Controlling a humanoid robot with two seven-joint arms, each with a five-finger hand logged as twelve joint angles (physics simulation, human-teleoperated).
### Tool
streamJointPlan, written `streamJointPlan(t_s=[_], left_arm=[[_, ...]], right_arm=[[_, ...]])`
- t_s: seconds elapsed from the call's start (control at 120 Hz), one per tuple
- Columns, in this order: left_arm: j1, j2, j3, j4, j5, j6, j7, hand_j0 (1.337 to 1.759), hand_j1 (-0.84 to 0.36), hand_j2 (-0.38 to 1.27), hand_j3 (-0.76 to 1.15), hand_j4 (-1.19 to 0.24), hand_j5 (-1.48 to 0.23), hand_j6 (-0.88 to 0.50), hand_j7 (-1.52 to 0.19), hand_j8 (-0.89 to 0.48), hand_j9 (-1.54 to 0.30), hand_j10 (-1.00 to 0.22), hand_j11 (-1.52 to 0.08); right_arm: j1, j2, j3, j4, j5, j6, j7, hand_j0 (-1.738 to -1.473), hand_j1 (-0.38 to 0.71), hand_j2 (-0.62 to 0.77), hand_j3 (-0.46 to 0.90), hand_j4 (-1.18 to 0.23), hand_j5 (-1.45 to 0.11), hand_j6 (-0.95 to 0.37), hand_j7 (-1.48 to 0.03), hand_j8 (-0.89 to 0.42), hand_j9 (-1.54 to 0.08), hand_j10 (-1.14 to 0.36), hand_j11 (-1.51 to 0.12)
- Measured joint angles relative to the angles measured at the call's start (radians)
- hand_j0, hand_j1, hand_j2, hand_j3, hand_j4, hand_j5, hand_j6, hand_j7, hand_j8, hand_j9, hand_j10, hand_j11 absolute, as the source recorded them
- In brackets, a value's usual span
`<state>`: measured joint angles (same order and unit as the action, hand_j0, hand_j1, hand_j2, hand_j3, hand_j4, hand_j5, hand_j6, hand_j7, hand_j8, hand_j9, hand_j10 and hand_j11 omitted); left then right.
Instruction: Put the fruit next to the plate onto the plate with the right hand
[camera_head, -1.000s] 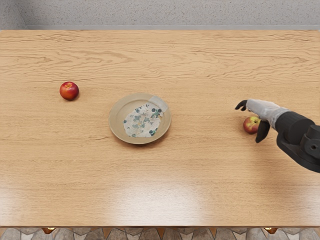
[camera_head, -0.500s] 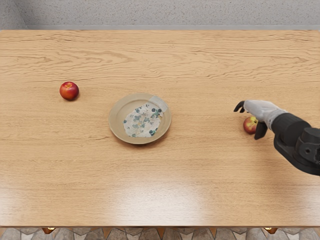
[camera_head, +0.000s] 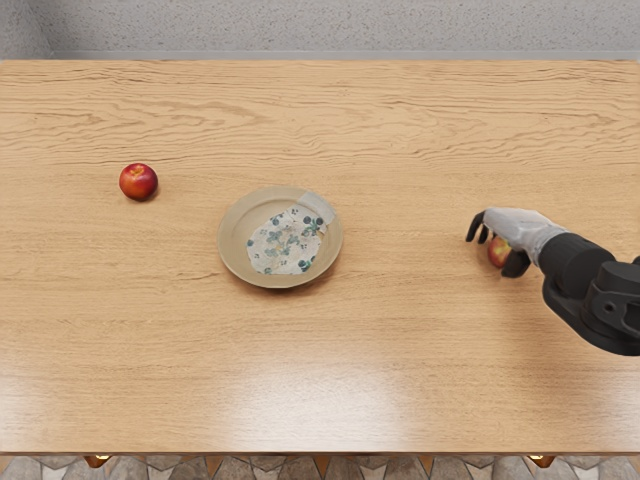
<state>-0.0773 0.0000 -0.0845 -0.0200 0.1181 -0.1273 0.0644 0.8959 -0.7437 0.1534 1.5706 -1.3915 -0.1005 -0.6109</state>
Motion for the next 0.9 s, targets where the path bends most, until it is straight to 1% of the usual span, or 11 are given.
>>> streamJointPlan(t_s=[0.158,0.242,0.367,0.467,0.592,0.775,0.817,0.9], left_arm=[[0.0,0.0,0.0,0.0,0.0,0.0,0.0,1.658,0.32,0.0,0.0,-0.02,-0.03,-0.02,-0.03,-0.02,-0.03,-0.02,-0.03],[0.001,0.0,0.0,0.0,0.0,0.0,0.0,1.658,0.32,0.0,0.0,-0.02,-0.03,-0.02,-0.03,-0.02,-0.03,-0.02,-0.03],[0.0,0.0,0.0,0.0,0.0,0.0,0.0,1.658,0.32,0.0,0.0,-0.02,-0.03,-0.02,-0.03,-0.02,-0.03,-0.02,-0.03],[0.0,0.0,0.0,0.0,0.0,0.0,0.0,1.658,0.32,0.0,0.0,-0.02,-0.03,-0.02,-0.03,-0.02,-0.03,-0.02,-0.03],[0.001,0.0,0.0,0.0,0.0,0.0,0.0,1.658,0.32,0.0,0.0,-0.02,-0.03,-0.02,-0.03,-0.02,-0.03,-0.02,-0.03],[0.0,0.0,0.0,0.0,0.0,0.0,0.0,1.658,0.32,0.0,0.0,-0.02,-0.03,-0.02,-0.03,-0.02,-0.03,-0.02,-0.03],[-0.001,0.0,0.0,0.0,0.0,0.0,0.0,1.658,0.32,0.0,0.0,-0.02,-0.03,-0.02,-0.03,-0.02,-0.03,-0.02,-0.03],[0.0,0.0,0.0,0.0,0.0,0.0,0.0,1.658,0.32,0.0,0.0,-0.02,-0.03,-0.02,-0.03,-0.02,-0.03,-0.02,-0.03]], right_arm=[[0.0,0.0,0.001,0.0,0.005,0.003,-0.001,-1.653,0.26,-0.02,0.0,-0.57,-0.78,-0.59,-0.76,-0.33,-0.77,-0.41,-0.78],[-0.001,0.0,0.002,0.0,0.007,0.004,-0.001,-1.649,0.26,0.0,0.0,-0.62,-0.84,-0.58,-0.82,-0.32,-0.84,-0.39,-0.84],[0.002,0.002,0.006,-0.006,0.019,0.003,-0.001,-1.649,0.28,0.12,0.0,-0.67,-0.89,-0.59,-0.88,-0.32,-0.9,-0.4,-0.91],[0.011,0.005,0.013,-0.013,0.025,0.001,0.0,-1.651,0.27,0.27,0.0,-0.69,-0.92,-0.65,-0.91,-0.36,-0.92,-0.45,-0.94],[0.031,0.012,0.018,-0.018,0.027,-0.001,0.0,-1.654,0.27,0.38,0.0,-0.71,-0.94,-0.68,-0.93,-0.41,-0.93,-0.51,-0.94],[0.069,0.054,0.025,-0.021,0.036,-0.001,0.0,-1.655,0.28,0.46,0.0,-0.72,-0.96,-0.71,-0.94,-0.45,-0.94,-0.55,-0.95],[0.086,0.065,0.026,-0.021,0.042,-0.001,0.0,-1.656,0.28,0.49,0.0,-0.72,-0.96,-0.72,-0.94,-0.46,-0.95,-0.54,-0.96],[0.12,0.084,0.027,-0.021,0.061,-0.001,0.0,-1.657,0.31,0.52,0.0,-0.72,-0.97,-0.72,-0.95,-0.45,-0.96,-0.52,-0.96]])
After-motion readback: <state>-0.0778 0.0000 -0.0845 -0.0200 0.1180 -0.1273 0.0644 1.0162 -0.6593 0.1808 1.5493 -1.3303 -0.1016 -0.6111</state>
